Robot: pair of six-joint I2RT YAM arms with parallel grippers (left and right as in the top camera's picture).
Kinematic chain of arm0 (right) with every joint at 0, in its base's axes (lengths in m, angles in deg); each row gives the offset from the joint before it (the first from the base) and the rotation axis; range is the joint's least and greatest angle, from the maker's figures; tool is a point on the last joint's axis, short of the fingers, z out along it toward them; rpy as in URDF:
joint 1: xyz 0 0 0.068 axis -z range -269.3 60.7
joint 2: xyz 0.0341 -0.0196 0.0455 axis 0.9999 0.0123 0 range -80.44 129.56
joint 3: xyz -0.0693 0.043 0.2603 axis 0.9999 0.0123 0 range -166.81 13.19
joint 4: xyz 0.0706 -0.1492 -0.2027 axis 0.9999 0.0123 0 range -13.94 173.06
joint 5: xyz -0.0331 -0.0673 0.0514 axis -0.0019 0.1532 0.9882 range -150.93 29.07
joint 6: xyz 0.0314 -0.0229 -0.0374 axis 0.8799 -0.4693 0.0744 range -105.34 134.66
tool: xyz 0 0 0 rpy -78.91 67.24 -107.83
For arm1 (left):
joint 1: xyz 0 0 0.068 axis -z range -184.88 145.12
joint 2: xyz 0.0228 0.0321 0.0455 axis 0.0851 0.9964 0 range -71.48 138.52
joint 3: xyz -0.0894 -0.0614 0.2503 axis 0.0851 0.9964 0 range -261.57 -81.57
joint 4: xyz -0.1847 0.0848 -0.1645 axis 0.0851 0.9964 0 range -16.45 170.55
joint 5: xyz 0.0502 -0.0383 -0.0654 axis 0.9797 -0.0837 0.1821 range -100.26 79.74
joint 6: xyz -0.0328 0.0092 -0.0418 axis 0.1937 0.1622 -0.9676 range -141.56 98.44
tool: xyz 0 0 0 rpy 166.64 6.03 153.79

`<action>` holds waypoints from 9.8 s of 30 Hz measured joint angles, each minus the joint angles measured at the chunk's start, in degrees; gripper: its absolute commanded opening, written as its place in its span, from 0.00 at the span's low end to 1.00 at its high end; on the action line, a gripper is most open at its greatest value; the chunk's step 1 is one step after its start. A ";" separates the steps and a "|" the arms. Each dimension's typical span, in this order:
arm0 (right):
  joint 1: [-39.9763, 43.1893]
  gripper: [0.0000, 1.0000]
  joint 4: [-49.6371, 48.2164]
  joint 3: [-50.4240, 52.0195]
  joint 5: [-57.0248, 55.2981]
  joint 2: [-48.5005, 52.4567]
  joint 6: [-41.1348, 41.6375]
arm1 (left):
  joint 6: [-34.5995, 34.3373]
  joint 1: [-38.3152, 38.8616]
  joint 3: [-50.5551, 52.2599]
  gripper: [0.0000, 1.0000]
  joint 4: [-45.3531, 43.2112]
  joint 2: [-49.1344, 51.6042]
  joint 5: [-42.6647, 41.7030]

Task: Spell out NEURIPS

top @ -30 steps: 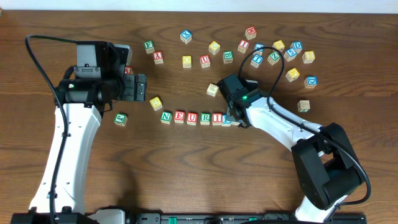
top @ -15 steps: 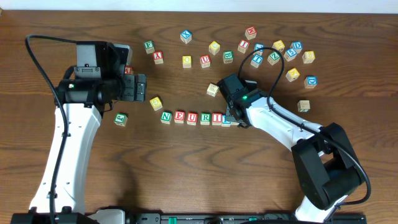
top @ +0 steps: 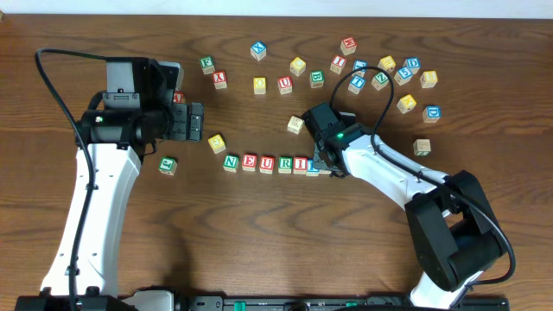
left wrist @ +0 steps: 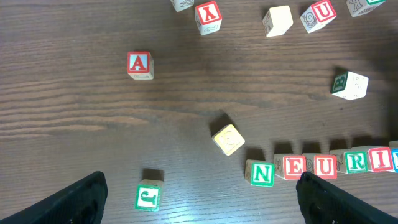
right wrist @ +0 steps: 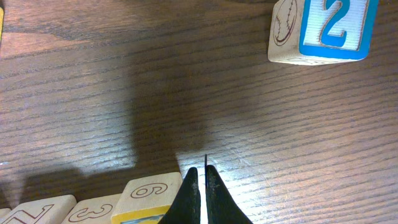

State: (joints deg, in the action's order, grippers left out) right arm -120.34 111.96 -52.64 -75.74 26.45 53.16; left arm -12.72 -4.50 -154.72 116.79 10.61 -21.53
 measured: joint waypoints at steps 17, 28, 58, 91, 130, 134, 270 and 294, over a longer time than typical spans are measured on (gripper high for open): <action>-0.28 0.01 -1.51 0.00 1.62 0.00 0.00 | 0.02 0.00 0.00 0.96 -0.02 0.00 0.00; -1.36 0.01 -2.03 0.00 2.03 0.00 0.00 | 0.00 0.00 0.00 0.96 0.00 0.00 0.00; 5.25 0.01 3.91 0.00 -6.27 0.00 -1.68 | 0.02 0.00 0.00 0.96 -0.02 0.00 0.00; 5.38 0.01 10.19 0.00 -1.77 -26.34 -9.09 | 0.07 0.00 0.04 0.41 -0.57 0.48 -2.40; 5.38 0.01 10.93 0.00 -1.62 -26.34 -9.22 | -5.86 9.29 0.59 0.08 7.91 23.37 -2.56; 5.38 0.01 10.97 0.00 -1.60 -26.34 -9.22 | -5.86 9.29 0.59 0.08 7.91 23.37 -1.90; 5.38 0.01 11.19 0.00 -1.64 -26.34 -9.22 | -5.88 14.58 7.93 0.08 -6.67 23.37 -9.42; 5.38 0.01 11.50 0.00 -1.70 -26.08 -9.22 | -11.65 14.58 7.93 0.08 -7.32 23.37 3.28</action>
State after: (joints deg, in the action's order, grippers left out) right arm -114.97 123.46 -52.64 -77.45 0.38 43.93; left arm -24.37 10.08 -146.78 109.47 33.97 -18.25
